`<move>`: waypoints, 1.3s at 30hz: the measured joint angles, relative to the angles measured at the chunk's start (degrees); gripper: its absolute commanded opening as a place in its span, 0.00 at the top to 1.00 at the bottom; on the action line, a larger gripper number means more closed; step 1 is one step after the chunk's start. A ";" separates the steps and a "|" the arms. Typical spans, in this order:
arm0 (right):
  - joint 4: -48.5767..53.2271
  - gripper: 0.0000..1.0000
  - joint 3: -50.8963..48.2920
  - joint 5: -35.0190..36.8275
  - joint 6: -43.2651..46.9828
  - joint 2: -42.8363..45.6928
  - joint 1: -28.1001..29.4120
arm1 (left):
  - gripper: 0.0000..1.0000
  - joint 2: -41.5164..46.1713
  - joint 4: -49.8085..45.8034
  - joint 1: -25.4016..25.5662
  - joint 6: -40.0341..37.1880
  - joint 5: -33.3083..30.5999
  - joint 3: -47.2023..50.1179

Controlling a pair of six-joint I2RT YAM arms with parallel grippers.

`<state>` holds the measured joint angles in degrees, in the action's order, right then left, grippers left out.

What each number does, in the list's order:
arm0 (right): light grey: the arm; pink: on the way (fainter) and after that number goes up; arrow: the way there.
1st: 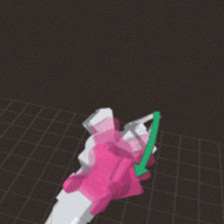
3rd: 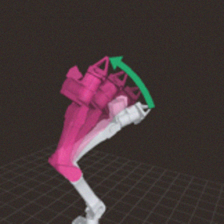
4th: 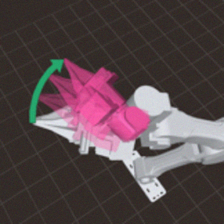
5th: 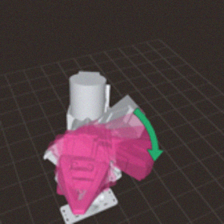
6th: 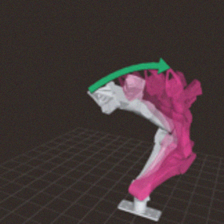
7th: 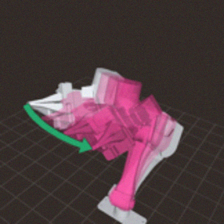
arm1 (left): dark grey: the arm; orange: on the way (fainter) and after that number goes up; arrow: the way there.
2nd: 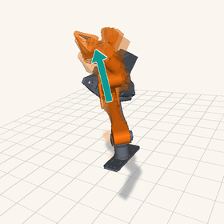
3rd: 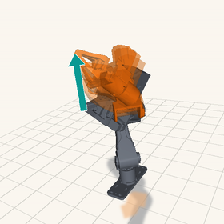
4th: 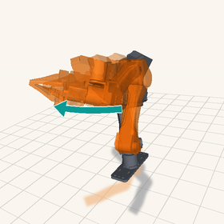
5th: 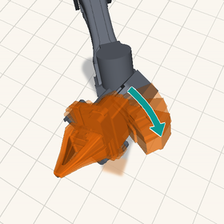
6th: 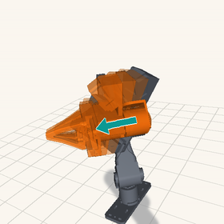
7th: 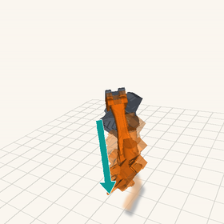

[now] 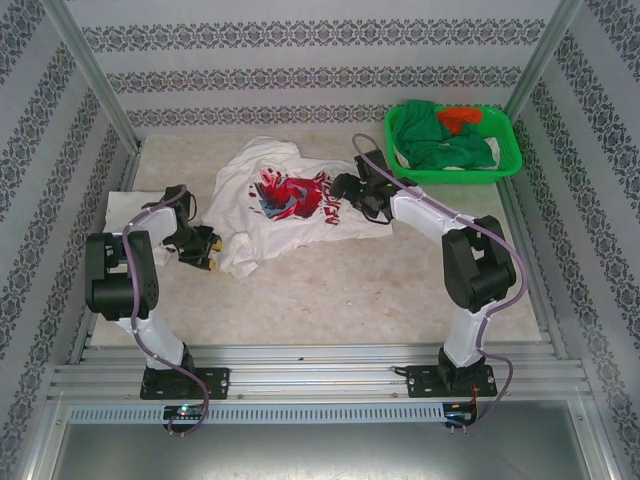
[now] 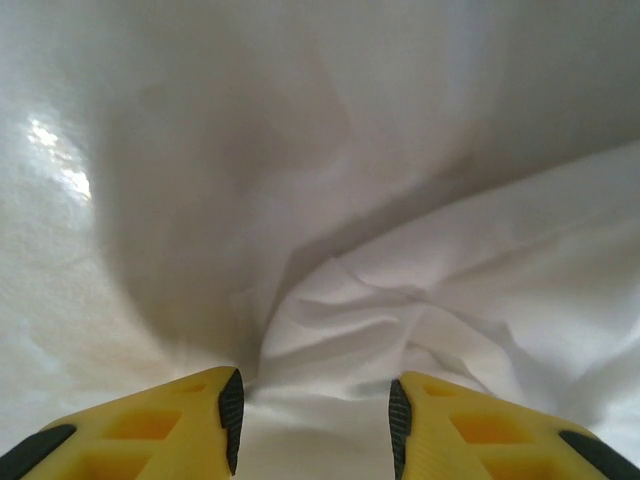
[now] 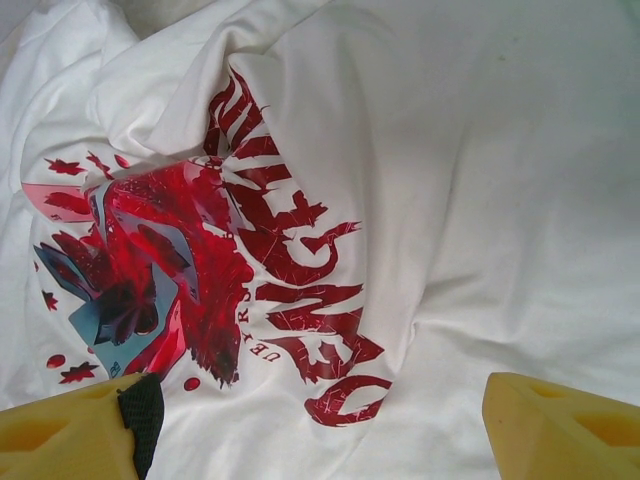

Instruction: Fold and stack the t-shirts

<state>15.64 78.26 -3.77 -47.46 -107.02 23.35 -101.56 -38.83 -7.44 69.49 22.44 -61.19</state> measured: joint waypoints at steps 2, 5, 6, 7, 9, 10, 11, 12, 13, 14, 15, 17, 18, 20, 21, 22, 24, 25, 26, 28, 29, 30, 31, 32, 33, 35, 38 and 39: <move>0.04 0.18 -0.57 0.61 -0.48 0.63 -0.02 | 0.66 -0.79 -0.13 0.00 -0.02 -0.07 -0.02; 0.70 0.19 -2.14 2.38 -1.77 2.38 -0.50 | 0.89 -0.87 -0.66 0.00 -0.31 -0.24 -0.09; 1.22 0.19 -2.89 3.30 -2.32 3.23 -0.81 | 0.98 -0.92 -0.59 0.00 -0.26 -0.26 -0.04; 1.90 0.19 -3.63 4.24 -2.93 4.11 -1.20 | 1.00 -0.92 -0.44 0.00 -0.28 -0.20 -0.02; 3.76 0.20 -4.72 6.08 -3.93 5.53 -2.38 | 1.00 -0.68 0.00 0.00 -0.48 -0.20 0.17; 5.05 0.22 -4.92 6.93 -4.42 5.99 -3.17 | 1.00 -0.44 0.44 0.00 -0.63 -0.20 0.44; 6.23 0.25 -4.94 7.65 -4.81 6.14 -3.98 | 1.00 -0.22 0.66 0.00 -0.68 -0.22 0.66; 7.43 0.27 -4.94 8.11 -5.09 6.16 -4.94 | 1.00 0.09 0.87 0.00 -0.90 -0.24 0.74; 8.66 0.28 -4.92 8.33 -5.11 6.14 -5.81 | 1.00 0.42 1.16 0.00 -1.11 -0.24 0.74; 10.12 0.30 -4.92 8.31 -4.90 5.95 -6.78 | 1.00 0.85 1.57 0.00 -1.33 -0.26 0.74; 11.23 0.32 -4.85 8.26 -4.87 5.60 -7.45 | 1.00 1.25 1.95 0.00 -1.42 -0.26 0.74; 13.55 0.37 -4.20 7.91 -4.59 3.91 -8.87 | 1.00 2.01 2.49 0.00 -1.57 -0.24 0.74; 14.21 0.39 -3.85 7.61 -4.61 2.97 -9.25 | 1.00 2.23 2.73 0.00 -1.57 -0.22 0.74; 15.45 0.42 -2.91 6.69 -4.44 0.31 -9.49 | 1.00 2.45 3.80 0.00 -1.55 -0.22 1.03; 15.80 0.45 -2.51 6.21 -4.50 -0.72 -9.42 | 1.00 2.51 4.26 0.00 -1.55 -0.20 1.29; 16.24 0.46 -2.08 5.70 -4.57 -1.95 -9.33 | 1.00 2.58 4.66 0.00 -1.53 -0.22 1.66; 16.92 0.49 -1.27 4.66 -4.87 -3.87 -9.20 | 1.00 2.62 5.14 0.00 -1.53 -0.22 2.12; 17.11 0.50 -0.90 4.28 -4.96 -4.63 -9.20 | 1.00 2.62 5.29 0.00 -1.53 -0.22 2.27; 17.35 0.51 -0.46 3.82 -4.98 -5.38 -8.98 | 1.00 2.62 5.42 0.00 -1.53 -0.22 2.34; 18.10 0.51 0.46 3.06 -5.18 -6.49 -8.94 | 1.00 2.62 5.73 0.00 -1.55 -0.22 2.36; 18.56 0.52 1.11 2.73 -5.25 -7.10 -8.94 | 1.00 2.62 5.99 0.00 -1.53 -0.22 2.36; 18.82 0.52 1.62 2.40 -5.35 -7.63 -8.90 | 1.00 2.62 6.23 0.00 -1.53 -0.22 2.36; 18.88 0.54 2.05 2.01 -5.42 -8.26 -8.85 | 1.00 2.62 6.45 0.00 -1.53 -0.20 2.36; 18.93 0.55 2.29 1.68 -5.62 -8.72 -8.85 | 1.00 2.62 6.62 0.00 -1.53 -0.22 2.36; 18.97 0.58 2.40 1.53 -5.84 -9.01 -8.85 | 1.00 2.62 6.75 0.00 -1.51 -0.22 2.36; 19.26 0.67 2.60 1.14 -6.49 -9.03 -8.85 | 1.00 2.62 6.99 0.00 -1.51 -0.22 2.36; 19.63 0.86 2.62 0.72 -6.93 -9.09 -8.87 | 1.00 2.64 7.34 0.00 -1.53 -0.22 2.36; 19.74 0.91 2.62 0.66 -7.13 -9.09 -8.90 | 1.00 2.64 7.43 0.00 -1.51 -0.22 2.36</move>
<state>35.38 80.88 -3.11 -54.59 -116.11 14.46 -98.91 -31.40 -7.44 67.99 22.22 -58.83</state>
